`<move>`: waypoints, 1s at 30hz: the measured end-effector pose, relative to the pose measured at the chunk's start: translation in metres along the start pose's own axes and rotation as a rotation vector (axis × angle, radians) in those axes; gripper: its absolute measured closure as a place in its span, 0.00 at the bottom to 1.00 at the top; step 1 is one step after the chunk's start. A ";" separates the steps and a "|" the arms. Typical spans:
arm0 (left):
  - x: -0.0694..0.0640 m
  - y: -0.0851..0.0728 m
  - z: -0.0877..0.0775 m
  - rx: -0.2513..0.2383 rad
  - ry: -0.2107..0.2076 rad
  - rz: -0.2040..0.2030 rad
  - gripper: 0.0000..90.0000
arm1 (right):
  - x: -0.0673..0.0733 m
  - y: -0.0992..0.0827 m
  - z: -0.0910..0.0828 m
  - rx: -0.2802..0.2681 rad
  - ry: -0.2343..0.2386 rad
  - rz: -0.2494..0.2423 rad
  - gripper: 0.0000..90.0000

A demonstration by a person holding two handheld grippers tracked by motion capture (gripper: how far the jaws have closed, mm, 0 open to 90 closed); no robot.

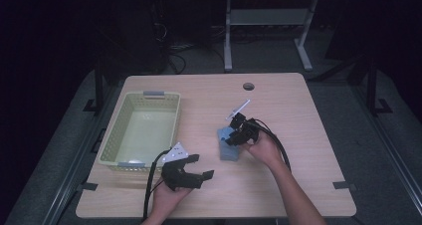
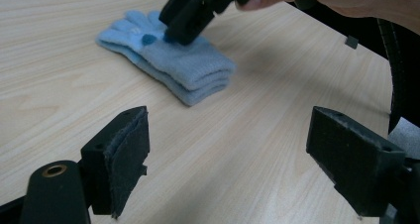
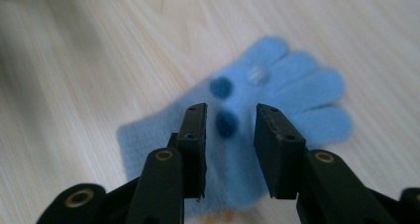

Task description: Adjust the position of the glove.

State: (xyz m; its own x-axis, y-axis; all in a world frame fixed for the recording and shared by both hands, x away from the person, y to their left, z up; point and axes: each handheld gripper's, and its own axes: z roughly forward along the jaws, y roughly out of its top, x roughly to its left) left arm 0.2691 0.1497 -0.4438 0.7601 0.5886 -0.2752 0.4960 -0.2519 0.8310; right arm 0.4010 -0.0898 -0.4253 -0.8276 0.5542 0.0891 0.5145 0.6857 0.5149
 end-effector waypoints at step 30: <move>0.014 0.027 0.040 0.069 0.003 -0.195 0.25 | -0.004 -0.041 -0.020 -0.155 0.017 0.319 0.43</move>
State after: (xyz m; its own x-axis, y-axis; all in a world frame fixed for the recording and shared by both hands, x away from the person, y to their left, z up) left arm 0.3095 0.1203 -0.4443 0.6458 0.6338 -0.4258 0.6609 -0.1848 0.7274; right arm 0.3784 -0.1296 -0.4293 -0.6353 0.7198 0.2797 0.7085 0.3992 0.5819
